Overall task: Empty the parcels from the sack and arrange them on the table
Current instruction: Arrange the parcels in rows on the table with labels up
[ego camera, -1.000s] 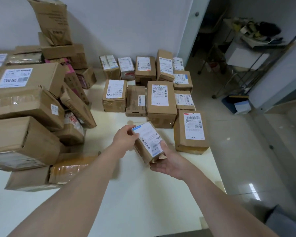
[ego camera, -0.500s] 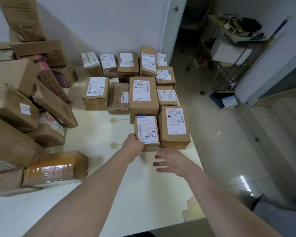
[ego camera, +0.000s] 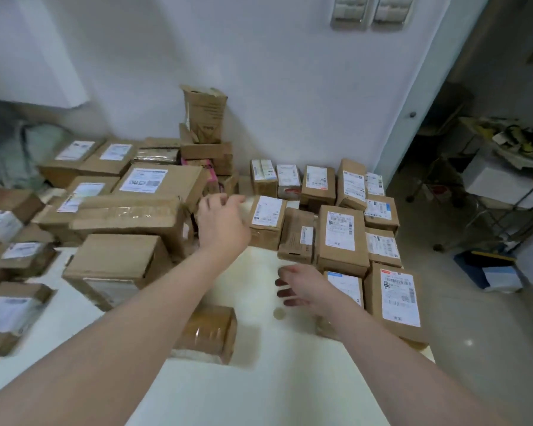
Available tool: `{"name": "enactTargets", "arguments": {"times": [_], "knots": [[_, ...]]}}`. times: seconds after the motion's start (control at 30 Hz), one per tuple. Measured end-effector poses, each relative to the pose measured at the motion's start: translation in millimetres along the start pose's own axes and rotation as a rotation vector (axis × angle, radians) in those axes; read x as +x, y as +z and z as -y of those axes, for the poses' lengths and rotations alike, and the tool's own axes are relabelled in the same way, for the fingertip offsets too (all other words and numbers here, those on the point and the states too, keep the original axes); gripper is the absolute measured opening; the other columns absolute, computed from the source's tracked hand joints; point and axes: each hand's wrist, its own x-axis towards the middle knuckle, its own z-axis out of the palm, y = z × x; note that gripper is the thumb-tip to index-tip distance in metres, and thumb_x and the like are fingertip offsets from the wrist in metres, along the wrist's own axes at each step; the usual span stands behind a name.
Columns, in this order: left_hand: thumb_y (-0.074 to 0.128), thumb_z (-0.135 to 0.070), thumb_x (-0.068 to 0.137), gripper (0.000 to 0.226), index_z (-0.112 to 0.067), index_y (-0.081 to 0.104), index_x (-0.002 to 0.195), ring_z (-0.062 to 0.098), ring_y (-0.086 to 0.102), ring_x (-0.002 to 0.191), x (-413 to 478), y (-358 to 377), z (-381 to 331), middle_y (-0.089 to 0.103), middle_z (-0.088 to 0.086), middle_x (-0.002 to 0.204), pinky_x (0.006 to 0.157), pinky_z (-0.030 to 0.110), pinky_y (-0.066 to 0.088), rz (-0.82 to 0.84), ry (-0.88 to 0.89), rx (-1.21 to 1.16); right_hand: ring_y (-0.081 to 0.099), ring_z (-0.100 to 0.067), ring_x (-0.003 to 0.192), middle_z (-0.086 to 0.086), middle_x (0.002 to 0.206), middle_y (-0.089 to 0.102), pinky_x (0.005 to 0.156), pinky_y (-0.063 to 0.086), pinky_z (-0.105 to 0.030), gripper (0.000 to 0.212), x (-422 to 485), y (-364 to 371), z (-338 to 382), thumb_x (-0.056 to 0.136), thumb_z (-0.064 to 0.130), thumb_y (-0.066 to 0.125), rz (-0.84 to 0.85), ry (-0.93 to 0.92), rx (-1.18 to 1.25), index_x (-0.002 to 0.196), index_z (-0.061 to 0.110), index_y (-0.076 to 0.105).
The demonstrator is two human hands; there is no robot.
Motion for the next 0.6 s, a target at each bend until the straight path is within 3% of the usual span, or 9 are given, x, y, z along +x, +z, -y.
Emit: {"name": "enactTargets", "arguments": {"times": [0.13, 0.27, 0.33, 0.4, 0.47, 0.6], "knots": [[0.06, -0.026, 0.088, 0.046, -0.033, 0.051, 0.133, 0.032, 0.026, 0.135, 43, -51, 50, 0.041, 0.008, 0.142, 0.117, 0.048, 0.017, -0.097, -0.085, 0.094, 0.063, -0.014, 0.101, 0.0, 0.124, 0.06, 0.086, 0.058, -0.036, 0.041, 8, 48, 49, 0.094, 0.035, 0.059, 0.013, -0.184, -0.101, 0.132, 0.022, 0.05], [0.056, -0.035, 0.09, 0.048, -0.031, 0.047, 0.137, 0.035, 0.023, 0.139, 73, -90, 121, 0.036, 0.013, 0.147, 0.117, 0.056, 0.009, -0.022, -0.29, 0.207, 0.043, -0.012, 0.129, 0.011, 0.147, 0.039, 0.104, 0.043, -0.035, 0.078, 14, 117, 100, 0.086, 0.039, 0.071, 0.136, -0.491, -0.089, 0.15, 0.032, 0.027], [0.053, -0.043, 0.093, 0.05, -0.029, 0.043, 0.14, 0.036, 0.027, 0.138, 85, -100, 158, 0.036, 0.015, 0.147, 0.115, 0.053, 0.018, 0.095, -0.406, 0.173, 0.031, -0.013, 0.14, 0.009, 0.155, 0.028, 0.113, 0.033, -0.038, 0.099, 24, 147, 121, 0.075, 0.047, 0.078, 0.149, -0.565, -0.212, 0.152, 0.037, 0.016], [0.051, -0.047, 0.092, 0.052, -0.021, 0.047, 0.137, 0.036, 0.042, 0.127, 93, -103, 192, 0.047, 0.015, 0.139, 0.104, 0.046, 0.038, 0.192, -0.483, 0.059, 0.026, -0.018, 0.143, 0.006, 0.158, 0.024, 0.117, 0.028, -0.044, 0.114, 35, 170, 132, 0.062, 0.058, 0.08, 0.092, -0.574, -0.377, 0.151, 0.043, 0.01], [0.049, -0.05, 0.093, 0.052, -0.014, 0.056, 0.13, 0.034, 0.055, 0.112, 98, -103, 214, 0.058, 0.013, 0.128, 0.088, 0.038, 0.048, 0.273, -0.472, -0.027, 0.033, -0.017, 0.14, 0.005, 0.154, 0.031, 0.115, 0.033, -0.043, 0.116, 39, 177, 135, 0.061, 0.054, 0.084, 0.053, -0.553, -0.37, 0.151, 0.041, 0.012], [0.028, -0.054, 0.1, 0.059, -0.011, 0.057, 0.128, 0.035, 0.056, 0.113, 106, -113, 213, 0.061, 0.012, 0.125, 0.09, 0.04, 0.046, 0.165, -0.446, -0.186, 0.054, -0.007, 0.117, 0.015, 0.132, 0.047, 0.092, 0.051, -0.028, 0.093, 25, 161, 130, 0.073, 0.04, 0.083, -0.015, -0.562, -0.173, 0.148, 0.038, 0.027]]}}
